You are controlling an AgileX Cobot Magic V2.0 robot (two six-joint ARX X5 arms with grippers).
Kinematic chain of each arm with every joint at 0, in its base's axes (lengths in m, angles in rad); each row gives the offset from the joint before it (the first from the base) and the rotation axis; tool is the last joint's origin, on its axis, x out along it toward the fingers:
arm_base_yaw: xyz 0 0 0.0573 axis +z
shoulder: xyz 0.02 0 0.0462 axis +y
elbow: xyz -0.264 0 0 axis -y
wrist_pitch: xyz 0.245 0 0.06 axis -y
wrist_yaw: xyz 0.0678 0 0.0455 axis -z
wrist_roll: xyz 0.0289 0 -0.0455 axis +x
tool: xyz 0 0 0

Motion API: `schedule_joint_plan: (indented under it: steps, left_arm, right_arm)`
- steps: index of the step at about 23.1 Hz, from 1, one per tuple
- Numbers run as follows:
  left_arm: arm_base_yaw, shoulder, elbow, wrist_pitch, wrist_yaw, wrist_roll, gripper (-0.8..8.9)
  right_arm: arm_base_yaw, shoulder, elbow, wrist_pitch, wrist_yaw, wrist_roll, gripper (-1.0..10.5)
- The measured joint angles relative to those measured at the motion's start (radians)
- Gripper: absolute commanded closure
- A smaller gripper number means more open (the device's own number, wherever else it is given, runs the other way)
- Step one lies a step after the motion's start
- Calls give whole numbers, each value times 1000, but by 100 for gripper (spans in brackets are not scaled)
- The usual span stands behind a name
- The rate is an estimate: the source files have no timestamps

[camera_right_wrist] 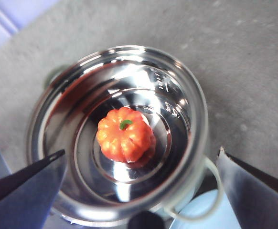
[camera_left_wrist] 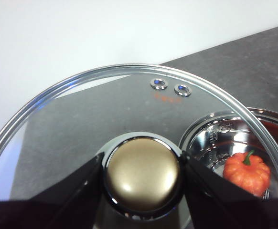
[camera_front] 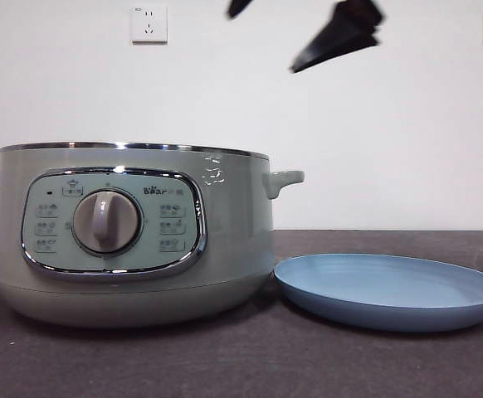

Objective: Take the pumpkin out from the steamer,put the pumpkin in the blue plate,close the lid

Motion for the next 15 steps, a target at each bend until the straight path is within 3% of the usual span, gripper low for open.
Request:
schedule_joint_plan:
  steps: [8,15]
  left_arm:
    - [0,-22,0,-38,-6,-11,821]
    - [0,-20,0,-49,-3,-11,821]
  right_arm:
    - [183,360,401,-164,187,-121,312]
    - [224,562,423,-169,215,-170,317]
